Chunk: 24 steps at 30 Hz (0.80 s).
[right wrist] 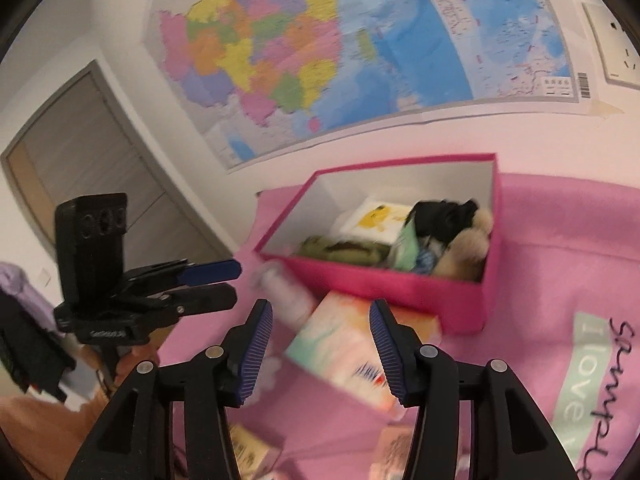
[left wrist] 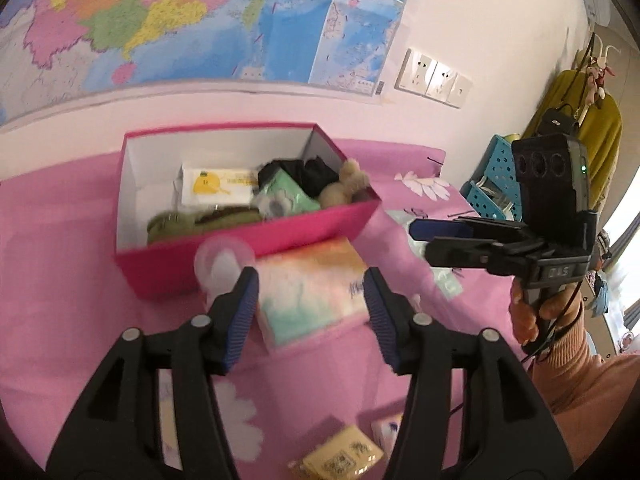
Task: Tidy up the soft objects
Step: 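Grasp the cream-coloured small box with the right tool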
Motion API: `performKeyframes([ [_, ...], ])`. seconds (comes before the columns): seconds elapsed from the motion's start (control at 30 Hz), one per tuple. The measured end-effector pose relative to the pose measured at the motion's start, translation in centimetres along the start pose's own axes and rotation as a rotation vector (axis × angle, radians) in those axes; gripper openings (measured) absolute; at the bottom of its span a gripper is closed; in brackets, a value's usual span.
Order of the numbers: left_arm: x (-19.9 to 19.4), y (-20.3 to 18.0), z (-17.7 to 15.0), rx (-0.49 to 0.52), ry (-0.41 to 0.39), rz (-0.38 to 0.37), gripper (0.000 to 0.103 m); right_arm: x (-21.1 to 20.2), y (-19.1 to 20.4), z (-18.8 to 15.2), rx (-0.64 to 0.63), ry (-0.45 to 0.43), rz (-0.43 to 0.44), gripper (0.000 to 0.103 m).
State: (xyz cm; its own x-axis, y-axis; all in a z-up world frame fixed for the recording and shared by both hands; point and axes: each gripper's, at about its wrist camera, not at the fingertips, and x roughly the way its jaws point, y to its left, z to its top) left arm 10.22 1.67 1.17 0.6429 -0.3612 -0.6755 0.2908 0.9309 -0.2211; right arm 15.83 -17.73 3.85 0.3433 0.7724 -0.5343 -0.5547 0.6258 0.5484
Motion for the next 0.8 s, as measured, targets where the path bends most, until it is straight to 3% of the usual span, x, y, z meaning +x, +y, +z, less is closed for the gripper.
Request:
performKeyframes([
  [0.47, 0.0, 0.9, -9.8, -0.113, 0.126, -0.012, 0.062, 2.1, 3.5, -7.5, -0.028, 0.188, 0.091, 0.056],
  [0.8, 0.2, 0.7, -13.8, -0.150, 0.207, -0.034, 0.062, 4.9, 4.4, -11.1, -0.010, 0.309, 0.127, 0.056],
])
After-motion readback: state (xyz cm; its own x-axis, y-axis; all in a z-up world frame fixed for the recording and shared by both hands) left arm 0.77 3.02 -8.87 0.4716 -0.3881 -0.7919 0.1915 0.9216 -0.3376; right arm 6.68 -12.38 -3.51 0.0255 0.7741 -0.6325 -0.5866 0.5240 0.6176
